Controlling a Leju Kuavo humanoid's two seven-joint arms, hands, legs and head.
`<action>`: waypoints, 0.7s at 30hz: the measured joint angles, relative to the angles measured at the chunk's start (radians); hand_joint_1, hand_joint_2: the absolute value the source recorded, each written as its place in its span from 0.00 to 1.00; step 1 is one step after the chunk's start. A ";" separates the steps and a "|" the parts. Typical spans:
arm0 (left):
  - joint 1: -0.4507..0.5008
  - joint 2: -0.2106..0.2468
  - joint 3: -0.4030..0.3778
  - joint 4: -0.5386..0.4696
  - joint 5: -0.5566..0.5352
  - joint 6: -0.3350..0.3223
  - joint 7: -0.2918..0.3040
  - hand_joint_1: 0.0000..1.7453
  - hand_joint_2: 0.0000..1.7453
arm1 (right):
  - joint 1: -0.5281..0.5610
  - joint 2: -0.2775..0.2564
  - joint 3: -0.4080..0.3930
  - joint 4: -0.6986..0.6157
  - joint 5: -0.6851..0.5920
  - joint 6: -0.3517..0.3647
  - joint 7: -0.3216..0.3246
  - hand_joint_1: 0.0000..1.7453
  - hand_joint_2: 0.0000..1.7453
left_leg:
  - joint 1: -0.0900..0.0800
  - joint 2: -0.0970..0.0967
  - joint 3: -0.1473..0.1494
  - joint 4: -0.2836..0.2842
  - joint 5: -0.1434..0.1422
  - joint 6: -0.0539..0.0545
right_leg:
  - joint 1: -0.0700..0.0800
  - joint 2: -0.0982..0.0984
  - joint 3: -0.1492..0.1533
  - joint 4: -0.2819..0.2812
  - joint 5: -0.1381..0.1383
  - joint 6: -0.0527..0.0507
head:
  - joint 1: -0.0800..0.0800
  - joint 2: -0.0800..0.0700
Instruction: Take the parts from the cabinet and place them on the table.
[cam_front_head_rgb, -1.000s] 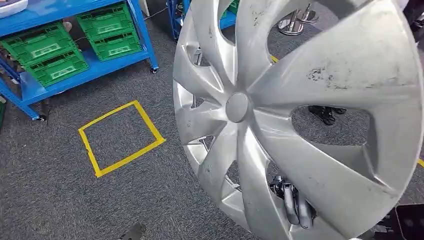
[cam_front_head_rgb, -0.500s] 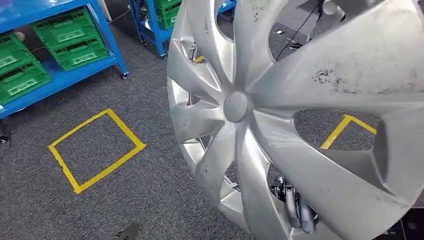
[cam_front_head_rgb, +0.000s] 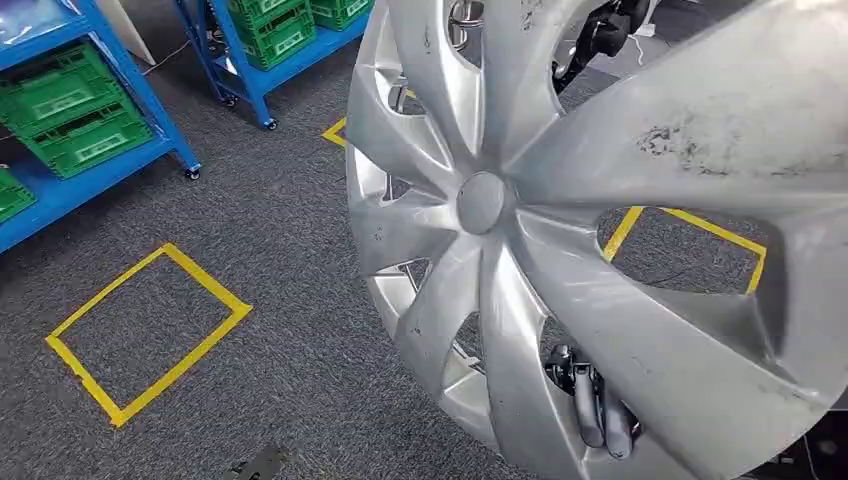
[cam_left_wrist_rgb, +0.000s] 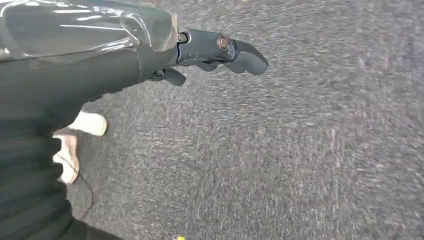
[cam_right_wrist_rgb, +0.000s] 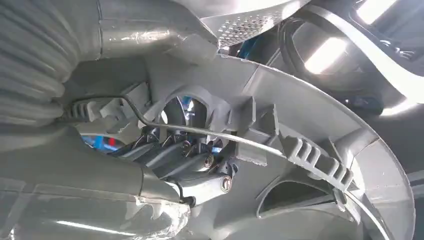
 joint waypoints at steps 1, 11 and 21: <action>0.000 0.000 0.000 0.000 0.000 -0.001 0.000 0.00 1.00 | 0.000 0.000 0.000 0.000 0.000 0.001 0.000 1.00 1.00 | 0.000 -0.002 0.025 -0.048 0.037 0.007 | 0.003 0.013 0.001 0.000 0.002 -0.002 | 0.000 0.000; -0.005 0.005 0.007 -0.005 -0.011 -0.005 0.002 0.00 1.00 | -0.008 -0.004 0.000 -0.003 0.011 0.012 -0.004 1.00 1.00 | -0.007 -0.020 0.160 -0.349 0.168 0.058 | 0.006 0.009 -0.052 0.053 -0.013 0.025 | 0.003 0.000; 0.002 -0.003 0.008 -0.005 -0.019 -0.004 0.006 0.00 1.00 | -0.003 -0.003 -0.003 -0.018 0.021 0.012 -0.005 1.00 1.00 | -0.018 0.092 0.137 -0.311 0.154 0.032 | -0.007 -0.086 0.018 0.000 -0.014 0.045 | 0.003 0.000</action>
